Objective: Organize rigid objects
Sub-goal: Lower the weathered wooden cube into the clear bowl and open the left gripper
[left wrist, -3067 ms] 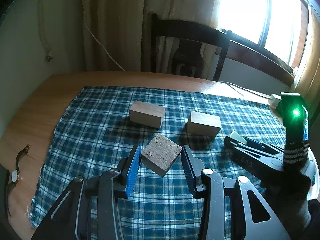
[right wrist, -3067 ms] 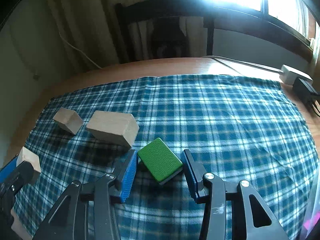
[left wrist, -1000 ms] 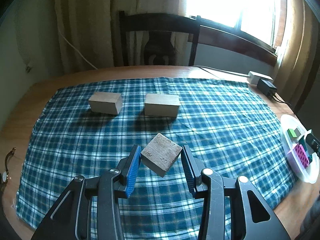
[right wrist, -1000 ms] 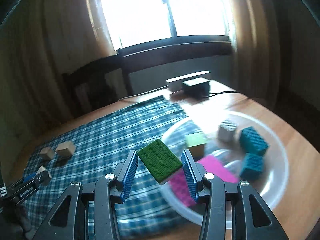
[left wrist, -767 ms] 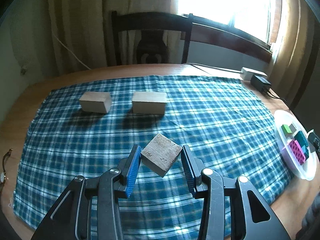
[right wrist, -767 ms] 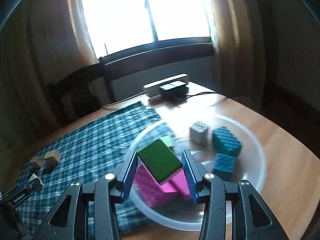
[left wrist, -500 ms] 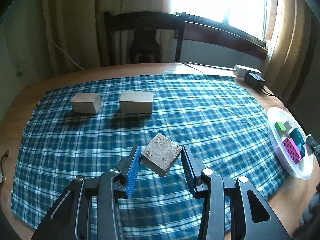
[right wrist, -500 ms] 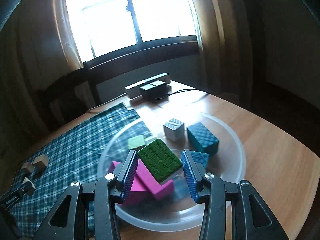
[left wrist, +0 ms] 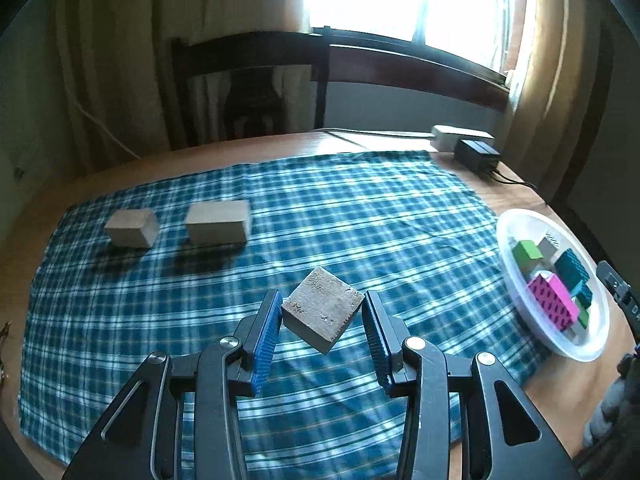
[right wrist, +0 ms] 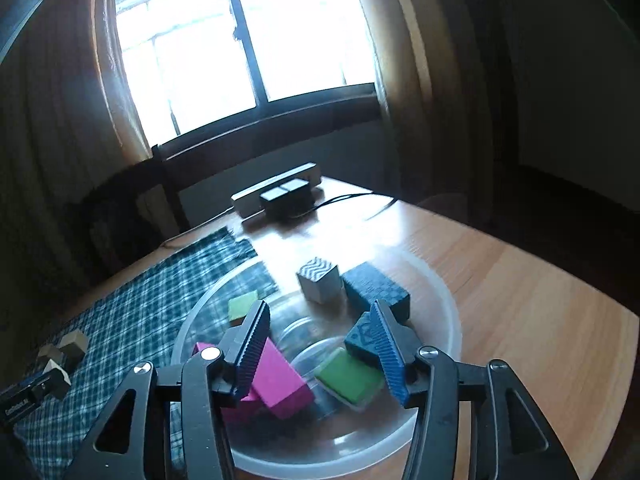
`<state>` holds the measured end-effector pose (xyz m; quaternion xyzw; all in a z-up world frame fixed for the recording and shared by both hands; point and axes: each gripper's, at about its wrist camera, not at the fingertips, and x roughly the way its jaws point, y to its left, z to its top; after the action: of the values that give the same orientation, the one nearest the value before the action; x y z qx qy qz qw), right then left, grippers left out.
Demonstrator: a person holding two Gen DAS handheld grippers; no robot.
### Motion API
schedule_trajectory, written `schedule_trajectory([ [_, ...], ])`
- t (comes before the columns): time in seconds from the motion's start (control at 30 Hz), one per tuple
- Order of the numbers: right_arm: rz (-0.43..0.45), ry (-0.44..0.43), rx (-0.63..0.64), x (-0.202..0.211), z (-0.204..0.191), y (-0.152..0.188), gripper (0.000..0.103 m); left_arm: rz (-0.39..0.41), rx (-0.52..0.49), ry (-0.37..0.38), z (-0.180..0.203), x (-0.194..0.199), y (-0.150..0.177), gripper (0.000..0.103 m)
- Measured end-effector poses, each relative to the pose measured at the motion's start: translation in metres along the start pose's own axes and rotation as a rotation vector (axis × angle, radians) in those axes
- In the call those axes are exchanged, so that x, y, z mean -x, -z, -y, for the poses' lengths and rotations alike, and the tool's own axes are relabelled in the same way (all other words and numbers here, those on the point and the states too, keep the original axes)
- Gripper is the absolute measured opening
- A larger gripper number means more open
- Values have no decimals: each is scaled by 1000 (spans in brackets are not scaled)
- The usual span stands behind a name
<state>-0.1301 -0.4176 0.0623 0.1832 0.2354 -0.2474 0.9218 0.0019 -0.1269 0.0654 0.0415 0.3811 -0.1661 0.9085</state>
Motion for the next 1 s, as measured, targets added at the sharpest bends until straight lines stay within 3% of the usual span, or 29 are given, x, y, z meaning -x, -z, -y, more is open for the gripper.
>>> schedule_trajectory([
  [0.23, 15, 52, -32, -2, 8, -1, 56, 8, -62, 48, 33, 1, -8, 42],
  [0.57, 17, 126, -89, -5, 20, 0, 66, 14, -176, 147, 102, -7, -19, 43],
  [1.0, 33, 129, -110, -3, 25, 0, 75, -2, -273, 259, 170, -18, -22, 43],
])
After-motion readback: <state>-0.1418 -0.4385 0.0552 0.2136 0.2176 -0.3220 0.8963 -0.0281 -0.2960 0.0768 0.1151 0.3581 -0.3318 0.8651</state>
